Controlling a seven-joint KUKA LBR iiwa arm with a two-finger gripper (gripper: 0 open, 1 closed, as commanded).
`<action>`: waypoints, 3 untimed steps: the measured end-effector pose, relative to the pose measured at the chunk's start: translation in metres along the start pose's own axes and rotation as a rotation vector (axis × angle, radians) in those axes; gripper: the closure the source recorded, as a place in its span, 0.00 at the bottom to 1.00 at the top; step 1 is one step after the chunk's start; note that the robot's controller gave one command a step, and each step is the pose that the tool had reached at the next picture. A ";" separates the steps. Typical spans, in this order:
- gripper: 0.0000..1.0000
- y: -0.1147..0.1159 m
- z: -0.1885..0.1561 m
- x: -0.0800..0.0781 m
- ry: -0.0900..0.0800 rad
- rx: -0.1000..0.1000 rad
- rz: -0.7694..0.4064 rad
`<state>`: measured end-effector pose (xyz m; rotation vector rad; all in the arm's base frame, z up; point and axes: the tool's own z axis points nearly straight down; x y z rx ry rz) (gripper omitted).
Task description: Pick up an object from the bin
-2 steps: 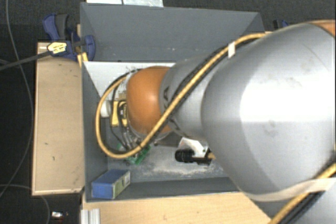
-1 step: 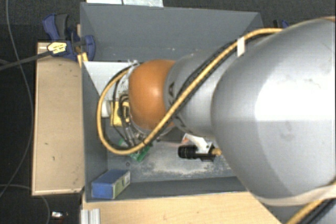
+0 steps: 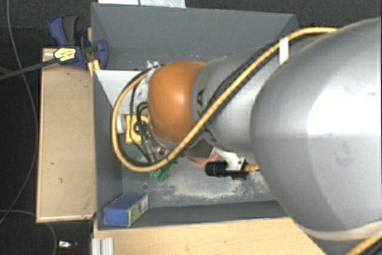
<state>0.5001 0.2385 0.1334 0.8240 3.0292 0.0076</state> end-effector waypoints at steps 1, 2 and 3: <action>1.00 0.001 -0.019 0.000 -0.002 -0.002 -0.002; 1.00 0.000 -0.046 0.000 0.001 0.001 -0.006; 1.00 0.000 -0.072 -0.001 0.001 0.001 -0.008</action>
Offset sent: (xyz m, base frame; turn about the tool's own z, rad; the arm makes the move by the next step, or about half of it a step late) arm 0.0004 0.0001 0.0671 -0.0013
